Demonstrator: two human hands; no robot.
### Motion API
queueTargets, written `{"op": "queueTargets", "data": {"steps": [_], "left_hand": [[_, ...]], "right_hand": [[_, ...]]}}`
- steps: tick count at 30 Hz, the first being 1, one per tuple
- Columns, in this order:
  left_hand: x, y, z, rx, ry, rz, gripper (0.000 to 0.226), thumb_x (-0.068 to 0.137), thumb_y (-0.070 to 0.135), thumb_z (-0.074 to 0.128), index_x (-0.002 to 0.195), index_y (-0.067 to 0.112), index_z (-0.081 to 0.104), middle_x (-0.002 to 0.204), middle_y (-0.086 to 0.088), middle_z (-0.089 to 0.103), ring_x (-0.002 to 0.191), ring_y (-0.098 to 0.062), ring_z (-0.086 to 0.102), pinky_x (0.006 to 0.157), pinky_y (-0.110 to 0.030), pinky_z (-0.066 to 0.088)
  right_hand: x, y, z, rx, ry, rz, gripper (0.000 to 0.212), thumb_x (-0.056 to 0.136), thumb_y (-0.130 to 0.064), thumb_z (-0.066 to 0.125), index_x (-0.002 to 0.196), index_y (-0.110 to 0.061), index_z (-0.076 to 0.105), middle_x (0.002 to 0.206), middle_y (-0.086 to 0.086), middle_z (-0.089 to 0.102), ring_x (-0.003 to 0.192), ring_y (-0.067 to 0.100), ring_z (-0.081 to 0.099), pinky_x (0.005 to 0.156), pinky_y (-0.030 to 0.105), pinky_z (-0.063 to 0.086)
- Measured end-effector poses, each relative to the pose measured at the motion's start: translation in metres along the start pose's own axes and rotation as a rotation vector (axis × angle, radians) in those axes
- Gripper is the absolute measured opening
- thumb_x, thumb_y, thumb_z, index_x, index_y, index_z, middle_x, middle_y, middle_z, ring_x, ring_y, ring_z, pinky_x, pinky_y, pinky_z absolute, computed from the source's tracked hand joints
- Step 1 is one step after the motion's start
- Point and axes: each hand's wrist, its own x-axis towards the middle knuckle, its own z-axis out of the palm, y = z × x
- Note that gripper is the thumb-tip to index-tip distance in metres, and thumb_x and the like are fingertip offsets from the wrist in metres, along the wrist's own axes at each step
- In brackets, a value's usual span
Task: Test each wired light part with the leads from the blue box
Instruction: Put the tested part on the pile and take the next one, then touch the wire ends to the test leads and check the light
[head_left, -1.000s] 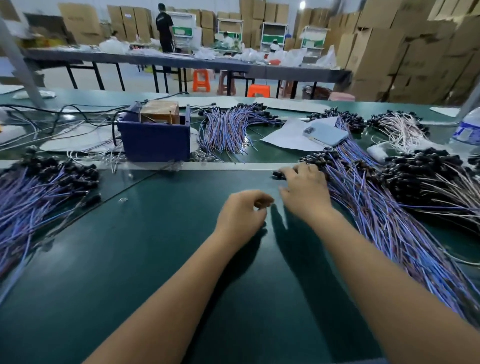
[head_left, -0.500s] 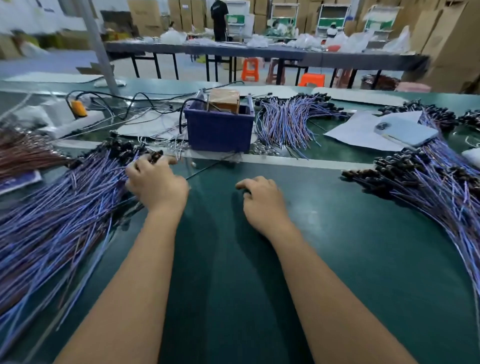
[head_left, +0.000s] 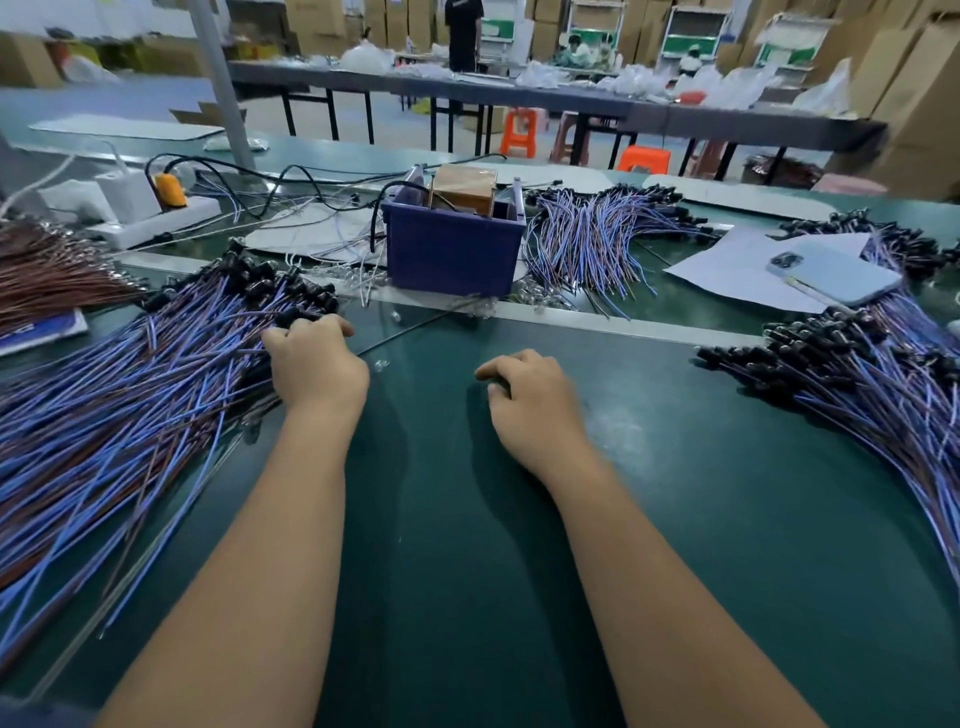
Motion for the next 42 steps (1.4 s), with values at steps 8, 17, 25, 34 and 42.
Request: {"op": "queueTargets", "data": {"steps": [8,17,25,34,42], "left_hand": [[-0.013,0.030,-0.008,-0.538,0.281,0.261,0.016,0.088,0.017,0.063,0.089,0.007,0.076,0.086,-0.008,0.071,0.087,-0.027,0.063,0.083,-0.034,0.046],[-0.068,0.085,-0.018,-1.588,-1.009,0.243,0.047,0.085,0.027,0.042,0.048,0.009,0.064,0.060,-0.009,0.062,0.066,-0.020,0.059,0.066,-0.025,0.050],[-0.049,0.066,-0.010,-1.278,-0.745,0.010,0.050,0.097,0.019,0.047,0.050,0.013,0.063,0.056,-0.003,0.061,0.062,-0.015,0.061,0.071,-0.031,0.051],[-0.041,0.070,0.010,-1.273,-0.533,-0.032,0.027,0.101,0.019,0.048,0.084,0.013,0.069,0.067,0.001,0.067,0.060,-0.010,0.062,0.055,-0.024,0.054],[-0.035,0.073,0.014,-1.218,-0.439,0.011,0.018,0.095,0.004,0.050,0.097,0.014,0.065,0.069,0.003,0.063,0.060,-0.006,0.059,0.057,-0.019,0.052]], "right_hand": [[0.004,-0.004,0.001,0.384,0.102,0.011,0.026,0.096,-0.005,0.044,0.107,-0.012,0.067,0.096,0.002,0.064,0.088,0.017,0.057,0.075,0.021,0.041],[0.019,-0.008,-0.020,1.547,-0.124,0.426,0.047,0.105,-0.036,0.028,0.098,-0.002,0.060,0.051,0.002,0.060,0.045,0.010,0.054,0.046,0.020,0.044],[0.023,0.004,-0.012,1.343,0.108,0.331,0.039,0.105,-0.007,0.033,0.143,-0.009,0.029,0.064,0.002,0.070,0.053,0.010,0.064,0.055,0.020,0.052],[0.014,-0.005,-0.009,1.032,-0.006,0.175,0.018,0.099,-0.001,0.046,0.090,-0.007,0.060,0.070,0.008,0.066,0.054,0.012,0.058,0.055,0.020,0.051],[0.012,-0.005,-0.005,0.816,-0.060,0.110,0.015,0.092,-0.007,0.061,0.085,-0.012,0.073,0.074,-0.002,0.067,0.070,0.007,0.057,0.070,0.023,0.047]]}}
